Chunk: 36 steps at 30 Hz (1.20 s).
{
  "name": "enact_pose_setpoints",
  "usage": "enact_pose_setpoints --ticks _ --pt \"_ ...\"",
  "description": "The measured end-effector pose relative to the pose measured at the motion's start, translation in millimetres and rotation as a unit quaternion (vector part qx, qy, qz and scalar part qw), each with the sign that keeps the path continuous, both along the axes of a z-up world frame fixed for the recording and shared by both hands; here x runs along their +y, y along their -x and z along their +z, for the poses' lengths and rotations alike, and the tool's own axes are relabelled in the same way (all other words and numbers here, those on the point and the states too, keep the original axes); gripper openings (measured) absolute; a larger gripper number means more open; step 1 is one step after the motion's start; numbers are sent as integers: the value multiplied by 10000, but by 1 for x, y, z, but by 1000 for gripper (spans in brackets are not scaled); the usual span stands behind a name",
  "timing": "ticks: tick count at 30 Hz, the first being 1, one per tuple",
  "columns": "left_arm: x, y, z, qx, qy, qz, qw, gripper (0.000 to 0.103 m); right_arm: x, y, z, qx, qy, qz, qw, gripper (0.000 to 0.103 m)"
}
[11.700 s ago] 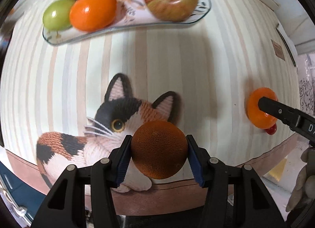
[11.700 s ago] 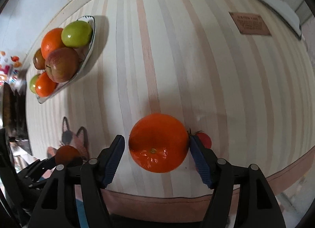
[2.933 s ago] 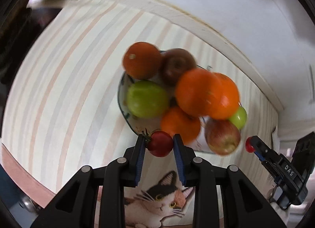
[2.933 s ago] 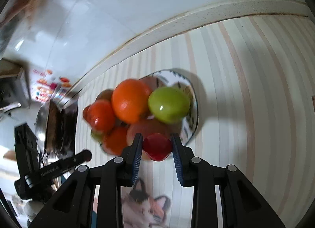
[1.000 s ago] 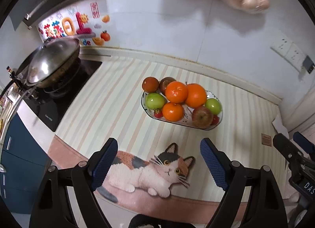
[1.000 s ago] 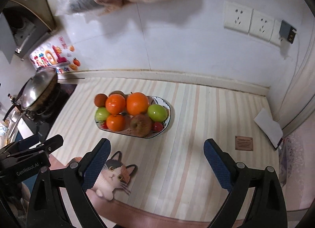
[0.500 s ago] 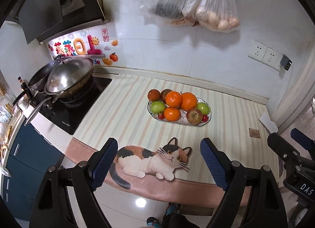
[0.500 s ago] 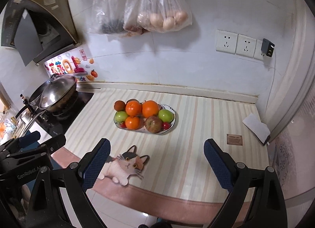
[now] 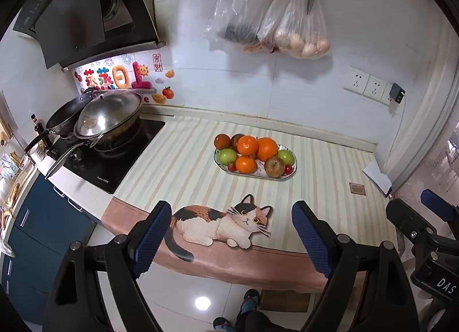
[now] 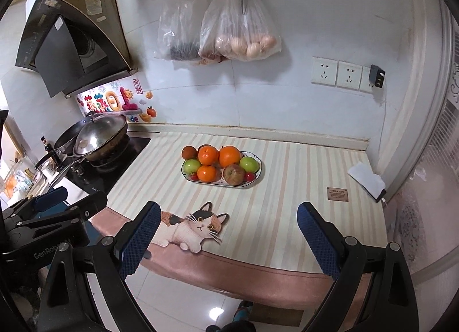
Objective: Organize fruits
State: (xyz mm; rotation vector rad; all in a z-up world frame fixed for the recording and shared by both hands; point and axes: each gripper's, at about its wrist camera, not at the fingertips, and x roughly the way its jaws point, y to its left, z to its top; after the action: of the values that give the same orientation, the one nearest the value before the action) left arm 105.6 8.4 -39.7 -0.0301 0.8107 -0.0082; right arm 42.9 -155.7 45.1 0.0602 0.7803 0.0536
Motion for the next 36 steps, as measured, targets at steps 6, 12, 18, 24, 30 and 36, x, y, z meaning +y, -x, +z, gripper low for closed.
enact_pose_setpoints --ticks 6,12,18,24,30,36 --pt "0 11 10 -149 40 -18 9999 86 -5 10 12 -127 7 -48 9999 98" --pt "-2 8 10 -115 16 33 9999 89 -13 4 12 -69 -101 -60 9999 100" --pt "-3 -13 3 12 -133 124 9998 100 -16 -21 0 63 -75 -59 9999 101" --pt "-3 -38 -4 115 -237 209 9994 100 -23 -51 -8 96 -4 -144 9998 101" --pt "-5 -65 -13 218 -292 268 9990 100 -26 -82 -17 155 18 -178 9997 101" --pt "-3 -91 -27 349 -355 318 9983 100 -25 -107 -37 346 6 -203 9992 101"
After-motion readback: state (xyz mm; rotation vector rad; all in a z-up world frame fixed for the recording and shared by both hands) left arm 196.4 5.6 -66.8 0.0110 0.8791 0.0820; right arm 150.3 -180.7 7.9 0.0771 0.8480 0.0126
